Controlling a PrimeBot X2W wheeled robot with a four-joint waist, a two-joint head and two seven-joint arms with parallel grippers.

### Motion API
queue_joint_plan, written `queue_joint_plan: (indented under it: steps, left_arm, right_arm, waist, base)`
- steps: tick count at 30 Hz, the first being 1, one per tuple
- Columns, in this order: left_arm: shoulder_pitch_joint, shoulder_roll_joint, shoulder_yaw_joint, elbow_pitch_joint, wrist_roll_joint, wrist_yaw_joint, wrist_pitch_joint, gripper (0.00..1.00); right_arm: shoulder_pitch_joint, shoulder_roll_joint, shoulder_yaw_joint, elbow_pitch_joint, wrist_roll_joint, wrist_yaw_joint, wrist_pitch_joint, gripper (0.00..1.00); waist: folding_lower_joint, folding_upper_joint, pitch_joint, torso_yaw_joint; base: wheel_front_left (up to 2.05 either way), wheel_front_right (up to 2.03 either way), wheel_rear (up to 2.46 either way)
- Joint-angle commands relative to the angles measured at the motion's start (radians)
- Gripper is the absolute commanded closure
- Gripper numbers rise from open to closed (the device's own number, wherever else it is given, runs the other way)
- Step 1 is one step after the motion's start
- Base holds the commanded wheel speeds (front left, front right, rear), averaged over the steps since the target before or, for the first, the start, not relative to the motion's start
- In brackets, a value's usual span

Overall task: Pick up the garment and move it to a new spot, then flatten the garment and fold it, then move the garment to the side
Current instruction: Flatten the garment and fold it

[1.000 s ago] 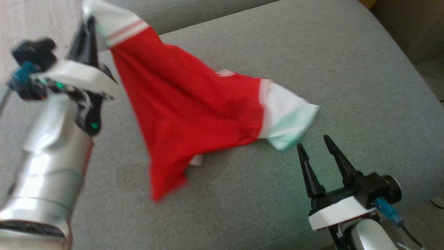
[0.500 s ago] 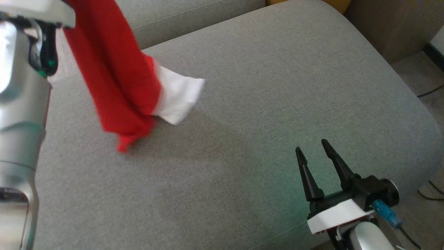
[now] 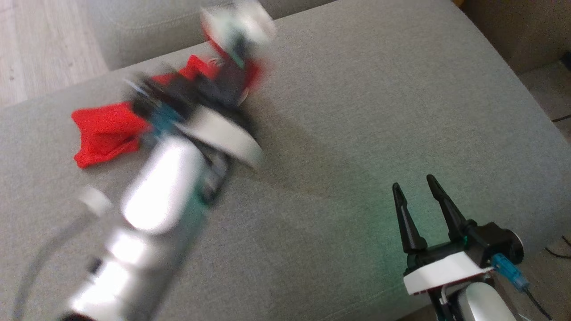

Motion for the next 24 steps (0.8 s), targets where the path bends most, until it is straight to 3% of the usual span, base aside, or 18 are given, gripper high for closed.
queue_joint_plan:
  steps: [1,7,13,14,15,16,24]
  left_arm:
    - [-0.007,0.004,-0.004,-0.059,0.013,0.000,0.011,1.00]
    - [0.155,-0.077,-0.177,-0.110,0.012,0.004,0.047,1.00]
    - [0.189,-0.091,-0.369,-0.115,-0.045,-0.008,0.031,1.00]
    - [0.191,-0.091,-0.396,-0.117,-0.068,-0.010,0.030,0.96]
    - [0.191,-0.091,-0.420,-0.113,-0.091,-0.010,0.035,0.68]
    - [0.189,-0.091,-0.445,-0.100,-0.105,-0.007,0.050,0.00]
    - [0.171,-0.091,-0.542,-0.028,-0.190,-0.005,0.161,0.00]
  right_arm:
    - [-0.017,0.005,0.017,-0.034,0.010,0.007,-0.011,0.00]
    - [-0.041,0.005,0.029,-0.024,0.024,0.007,-0.011,0.00]
    - [-0.049,0.005,0.041,-0.007,0.051,0.007,-0.011,0.00]
    - [-0.049,0.005,0.044,-0.004,0.052,0.007,-0.011,0.00]
    - [-0.049,0.005,0.046,-0.002,0.055,0.007,-0.011,0.00]
    - [-0.050,0.005,0.046,0.001,0.057,0.007,-0.011,0.00]
    - [-0.053,0.005,0.034,0.006,0.065,0.007,-0.011,0.00]
  waist:
    - [-0.0001,0.0000,0.012,0.008]
    - [-0.0001,0.0000,0.043,0.004]
    - [-0.0001,0.0000,0.067,-0.036]
    - [-0.0001,0.0000,0.069,-0.041]
    - [-0.0001,0.0000,0.071,-0.047]
    - [-0.0001,0.0000,0.073,-0.052]
    - [-0.0001,0.0000,0.073,-0.070]
  base:
    - [0.00,0.00,0.00]
    - [0.00,0.00,0.00]
    - [0.00,0.00,0.00]
    - [0.00,0.00,0.00]
    - [0.00,0.00,0.00]
    - [0.00,0.00,0.00]
    - [0.00,0.00,0.00]
